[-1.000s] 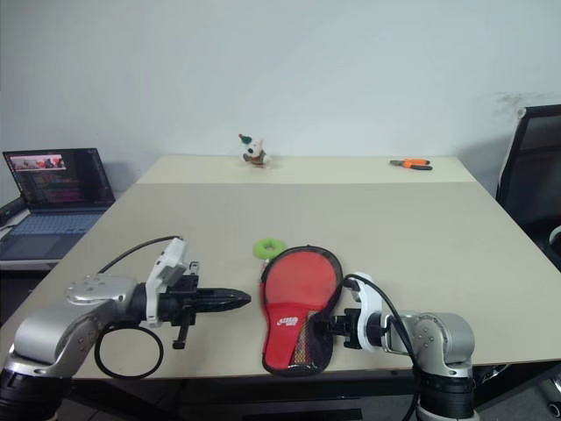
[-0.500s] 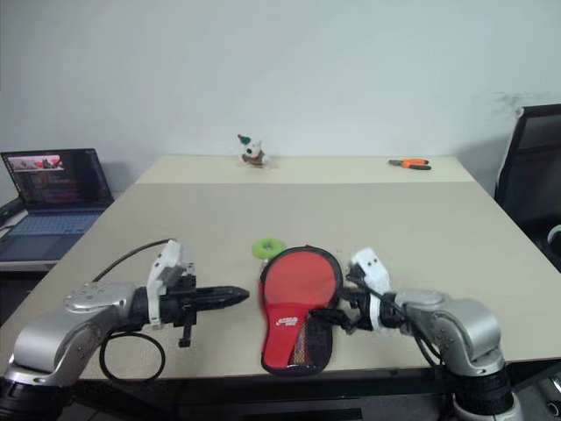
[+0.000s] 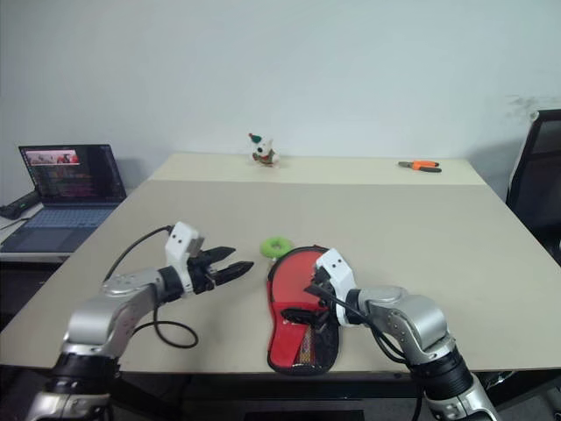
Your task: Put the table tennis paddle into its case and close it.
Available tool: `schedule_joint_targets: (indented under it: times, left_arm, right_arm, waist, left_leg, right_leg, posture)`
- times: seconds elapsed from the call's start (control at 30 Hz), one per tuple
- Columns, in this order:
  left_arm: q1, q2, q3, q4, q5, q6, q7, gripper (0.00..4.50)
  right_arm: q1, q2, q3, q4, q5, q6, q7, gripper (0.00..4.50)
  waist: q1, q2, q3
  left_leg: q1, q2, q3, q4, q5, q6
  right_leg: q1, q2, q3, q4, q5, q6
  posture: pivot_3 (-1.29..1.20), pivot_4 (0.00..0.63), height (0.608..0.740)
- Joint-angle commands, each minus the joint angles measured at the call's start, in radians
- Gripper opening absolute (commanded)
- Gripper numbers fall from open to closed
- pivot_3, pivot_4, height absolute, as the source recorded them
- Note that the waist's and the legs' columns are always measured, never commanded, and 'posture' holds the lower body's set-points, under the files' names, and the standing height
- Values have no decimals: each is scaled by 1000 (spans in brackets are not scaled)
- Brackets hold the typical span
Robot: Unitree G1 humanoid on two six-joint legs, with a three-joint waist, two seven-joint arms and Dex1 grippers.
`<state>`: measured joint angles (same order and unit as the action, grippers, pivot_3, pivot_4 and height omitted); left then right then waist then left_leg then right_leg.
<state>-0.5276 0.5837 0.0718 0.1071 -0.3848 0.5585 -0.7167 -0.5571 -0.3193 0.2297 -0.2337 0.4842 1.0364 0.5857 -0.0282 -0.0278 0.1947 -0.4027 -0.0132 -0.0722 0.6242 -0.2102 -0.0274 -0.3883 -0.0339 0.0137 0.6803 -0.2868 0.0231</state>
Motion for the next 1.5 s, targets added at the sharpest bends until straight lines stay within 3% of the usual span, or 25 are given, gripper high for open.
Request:
schedule_joint_targets:
  times: [0.03, 0.23, 0.43, 0.57, 0.77, 0.87, 1.17, 1.23, 1.5]
  left_arm:
    - [-99, -47, -21, 126, 64, -46, 62, 4473]
    - [-297, -112, -53, 470, 173, -147, 109, 4473]
    - [-566, -177, -96, 959, 275, -282, 60, 4473]
    - [-634, -208, -91, 1117, 314, -326, 60, 4473]
    - [-654, -240, -70, 1203, 347, -335, 85, 4473]
    - [-650, -255, -68, 1211, 366, -346, 93, 3858]
    - [-641, -266, -28, 1201, 363, -360, 90, 602]
    - [-640, -261, -15, 1198, 358, -362, 96, 77]
    - [-612, -236, 37, 1151, 325, -346, 78, 17]
  right_arm:
    - [-9, 18, -16, -6, -10, -34, -18, 4500]
    - [-7, 38, -15, 2, -23, -38, -38, 4500]
    - [15, 60, -15, -15, -29, -27, -66, 4500]
    - [19, 67, -18, -20, -31, -22, -83, 4500]
    - [29, 67, -26, -37, -29, -11, -114, 4500]
    - [31, 65, -29, -40, -33, -11, -129, 4500]
    - [11, 62, -39, -18, -61, -66, -156, 4500]
    - [1, 57, -33, -12, -70, -83, -143, 4500]
    - [-45, 65, 37, 144, -146, -172, -88, 4500]
  waist:
    - [0, 0, 0]
    - [-5, -1, 0]
    - [-1, -1, 0]
    - [-6, -1, 0]
    - [-4, -1, 0]
    - [-4, -1, 0]
    - [-5, -1, 0]
    - [-6, -1, 0]
    - [-8, -1, 0]
  left_leg:
    - [0, 0, 0, 0, 0, 0]
    - [0, 0, 0, 0, 0, 0]
    - [-4, -2, -1, 1, 0, 0]
    - [-5, -6, -2, 1, 0, 0]
    - [-10, -7, -5, 3, 0, 0]
    - [-11, -8, -5, 4, 0, 0]
    - [-11, -9, -6, 4, 0, 0]
    - [-11, -9, -5, 4, 0, 0]
    - [-11, -9, -5, 5, 0, 0]
  right_leg:
    - [0, 0, 0, 0, 0, 0]
    - [-1, 0, -2, 0, 0, 0]
    - [-1, 3, -6, 0, 0, 0]
    - [-3, 0, -6, 0, 0, 1]
    - [-7, -1, -7, 2, 0, 1]
    - [-7, -2, -7, 2, 1, 2]
    - [-7, -3, -8, 2, 1, 3]
    - [-7, -3, -8, 2, 1, 3]
    - [-7, -2, -8, 3, 1, 3]
  posture:
    - [0, 150, 740]
    - [0, 150, 740]
    - [0, 150, 740]
    - [0, 150, 740]
    - [0, 150, 740]
    - [0, 150, 740]
    - [0, 150, 740]
    - [0, 150, 740]
    - [0, 150, 740]
